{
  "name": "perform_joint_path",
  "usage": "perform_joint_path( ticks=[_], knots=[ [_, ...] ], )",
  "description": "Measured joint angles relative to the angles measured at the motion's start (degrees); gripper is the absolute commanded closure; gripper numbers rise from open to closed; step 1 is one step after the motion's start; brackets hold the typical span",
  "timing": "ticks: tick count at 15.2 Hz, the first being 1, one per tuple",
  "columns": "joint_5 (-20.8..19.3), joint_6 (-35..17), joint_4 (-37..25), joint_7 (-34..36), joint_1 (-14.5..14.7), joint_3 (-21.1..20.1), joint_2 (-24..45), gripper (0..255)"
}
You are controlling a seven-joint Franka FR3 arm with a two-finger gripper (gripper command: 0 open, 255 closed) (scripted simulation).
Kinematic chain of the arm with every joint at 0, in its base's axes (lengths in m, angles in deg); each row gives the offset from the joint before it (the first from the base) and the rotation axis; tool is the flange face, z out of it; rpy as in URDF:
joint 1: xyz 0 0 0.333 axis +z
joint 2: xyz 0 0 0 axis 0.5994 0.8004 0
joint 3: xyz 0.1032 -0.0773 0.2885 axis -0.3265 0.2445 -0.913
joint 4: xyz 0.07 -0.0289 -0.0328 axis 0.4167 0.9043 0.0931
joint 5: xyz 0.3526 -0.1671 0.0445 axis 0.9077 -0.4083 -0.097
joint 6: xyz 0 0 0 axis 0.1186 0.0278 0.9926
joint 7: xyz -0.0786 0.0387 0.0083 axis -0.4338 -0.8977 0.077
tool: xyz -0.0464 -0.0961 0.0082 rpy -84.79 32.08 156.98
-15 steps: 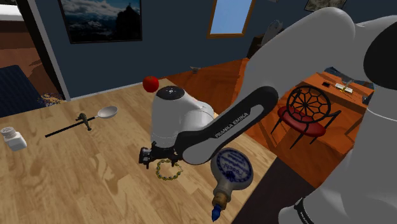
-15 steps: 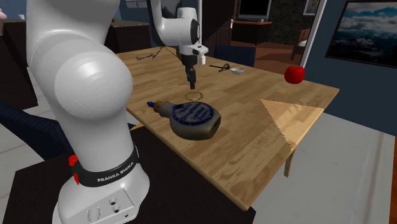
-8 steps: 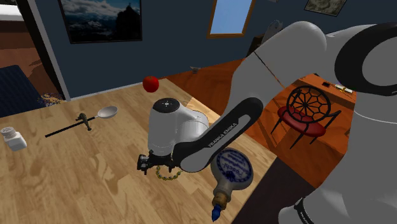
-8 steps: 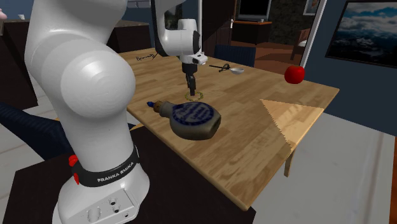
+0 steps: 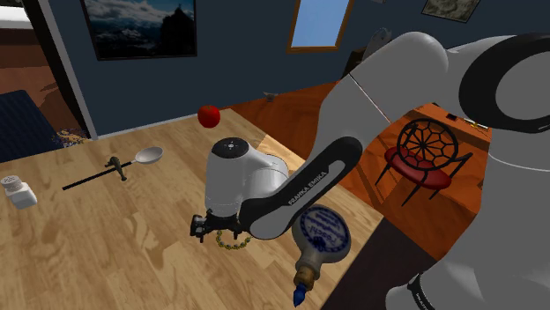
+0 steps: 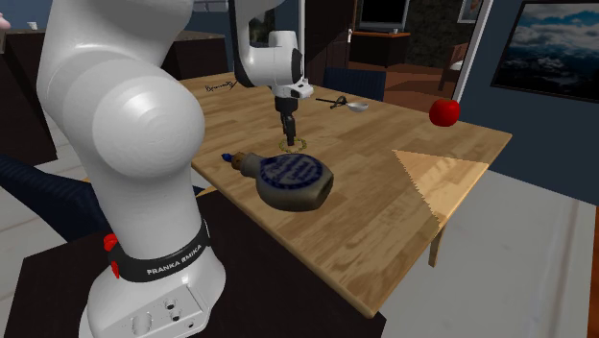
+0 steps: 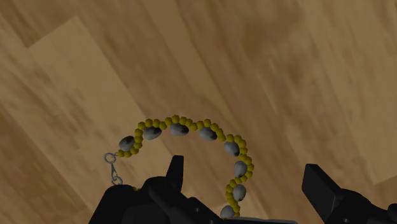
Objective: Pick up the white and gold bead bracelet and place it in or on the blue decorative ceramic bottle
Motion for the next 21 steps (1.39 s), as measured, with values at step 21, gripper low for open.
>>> perform_joint_path(
  ticks=[21],
  knots=[
    [5.2,5.4,0.7,-3.7,-2.9,-3.9,-6.6,255]
  ],
)
